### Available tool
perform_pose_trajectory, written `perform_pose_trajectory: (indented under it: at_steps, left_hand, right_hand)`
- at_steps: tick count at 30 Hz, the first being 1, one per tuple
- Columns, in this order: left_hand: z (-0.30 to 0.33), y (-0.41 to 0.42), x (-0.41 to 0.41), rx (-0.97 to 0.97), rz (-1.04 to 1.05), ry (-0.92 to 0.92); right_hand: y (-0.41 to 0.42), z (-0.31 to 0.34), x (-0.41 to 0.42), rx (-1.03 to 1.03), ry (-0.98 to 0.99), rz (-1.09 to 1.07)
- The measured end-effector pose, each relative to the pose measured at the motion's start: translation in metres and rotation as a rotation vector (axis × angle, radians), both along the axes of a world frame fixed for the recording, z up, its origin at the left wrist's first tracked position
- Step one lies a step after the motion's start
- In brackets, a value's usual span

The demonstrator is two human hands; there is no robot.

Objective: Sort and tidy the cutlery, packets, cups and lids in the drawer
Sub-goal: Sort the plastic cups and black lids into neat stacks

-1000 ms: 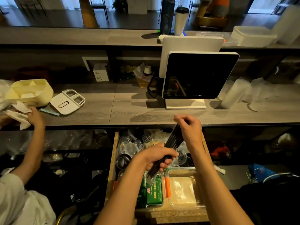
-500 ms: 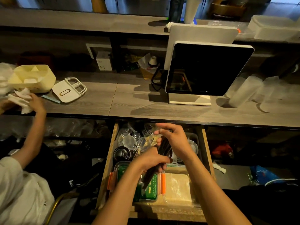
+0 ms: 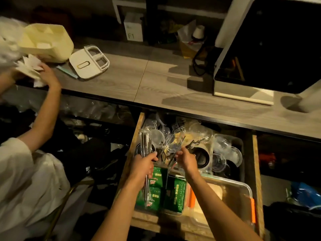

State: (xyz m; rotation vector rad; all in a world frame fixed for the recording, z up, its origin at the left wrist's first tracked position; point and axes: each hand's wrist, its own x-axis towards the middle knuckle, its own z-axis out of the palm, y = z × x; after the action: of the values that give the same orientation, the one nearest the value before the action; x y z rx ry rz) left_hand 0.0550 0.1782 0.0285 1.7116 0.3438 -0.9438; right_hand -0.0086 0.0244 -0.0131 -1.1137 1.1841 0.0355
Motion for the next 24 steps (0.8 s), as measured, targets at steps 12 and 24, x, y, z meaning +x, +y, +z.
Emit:
perform_pose_trajectory:
  at_steps: [12,24]
  left_hand:
    - [-0.072,-0.007,0.046,-0.104,0.176,0.127]
    - [-0.093,-0.003,0.05,-0.134,0.224,0.125]
  right_hand:
    - [0.006,-0.063,0.042,-0.259,0.338,0.367]
    - [0.017,-0.091,0.084,-0.183,0.233,0.283]
